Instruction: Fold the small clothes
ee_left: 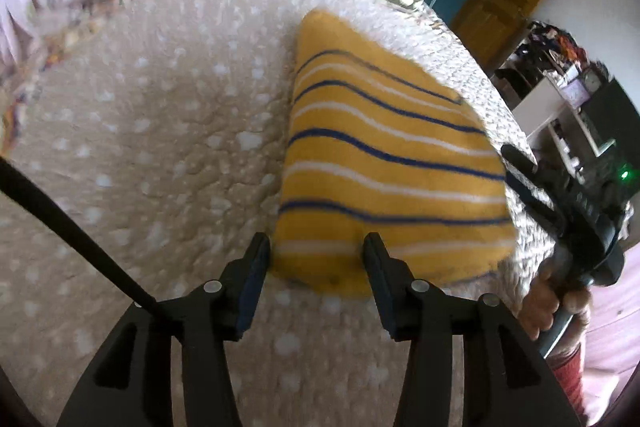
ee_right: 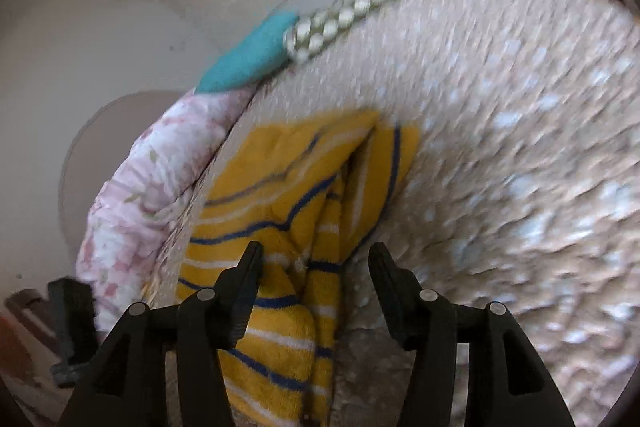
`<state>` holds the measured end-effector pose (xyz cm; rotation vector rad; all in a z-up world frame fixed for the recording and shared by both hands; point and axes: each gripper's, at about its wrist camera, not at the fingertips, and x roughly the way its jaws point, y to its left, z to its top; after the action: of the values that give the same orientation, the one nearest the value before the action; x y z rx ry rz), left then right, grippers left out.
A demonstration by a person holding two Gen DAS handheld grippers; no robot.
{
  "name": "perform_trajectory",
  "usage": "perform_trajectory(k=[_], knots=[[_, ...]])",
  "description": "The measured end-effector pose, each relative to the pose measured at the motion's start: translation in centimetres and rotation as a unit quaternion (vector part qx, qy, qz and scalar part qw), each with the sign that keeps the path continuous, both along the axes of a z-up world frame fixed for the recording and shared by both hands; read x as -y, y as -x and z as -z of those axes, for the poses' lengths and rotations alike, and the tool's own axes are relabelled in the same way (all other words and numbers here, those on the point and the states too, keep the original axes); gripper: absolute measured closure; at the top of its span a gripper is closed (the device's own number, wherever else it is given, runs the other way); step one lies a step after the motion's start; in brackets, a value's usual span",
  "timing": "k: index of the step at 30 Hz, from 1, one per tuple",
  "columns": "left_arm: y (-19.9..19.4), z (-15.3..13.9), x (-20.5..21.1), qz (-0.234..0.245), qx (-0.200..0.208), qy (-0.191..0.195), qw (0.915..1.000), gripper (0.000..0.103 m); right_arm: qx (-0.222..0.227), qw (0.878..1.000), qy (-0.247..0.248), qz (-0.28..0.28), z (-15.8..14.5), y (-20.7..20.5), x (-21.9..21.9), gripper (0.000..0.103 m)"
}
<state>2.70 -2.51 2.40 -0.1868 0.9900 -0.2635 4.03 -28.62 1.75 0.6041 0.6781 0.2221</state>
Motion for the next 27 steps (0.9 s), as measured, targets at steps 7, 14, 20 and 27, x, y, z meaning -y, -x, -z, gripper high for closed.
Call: perform_trajectory(k=[7, 14, 20, 27], knots=[[1.5, -1.5, 2.9, 0.025, 0.062, -0.046, 0.9967, 0.033, 0.070, 0.997, 0.003, -0.031, -4.3, 0.6, -2.3, 0.061], [-0.5, 1.9, 5.7, 0.016, 0.036, -0.115, 0.9926, 0.032, -0.018, 0.998, -0.051, -0.021, 2.5, -6.0, -1.1, 0.084], [-0.8, 2.1, 5.8, 0.005, 0.021, -0.126, 0.9918, 0.030, 0.008, 0.995, -0.070, 0.069, 1.9, -4.3, 2.8, 0.074], [-2.1, -4.5, 6.1, 0.005, 0.094, -0.087, 0.9917, 0.029, 0.039, 0.997, -0.073, -0.007, 0.4, -4.7, -0.2, 0.074]])
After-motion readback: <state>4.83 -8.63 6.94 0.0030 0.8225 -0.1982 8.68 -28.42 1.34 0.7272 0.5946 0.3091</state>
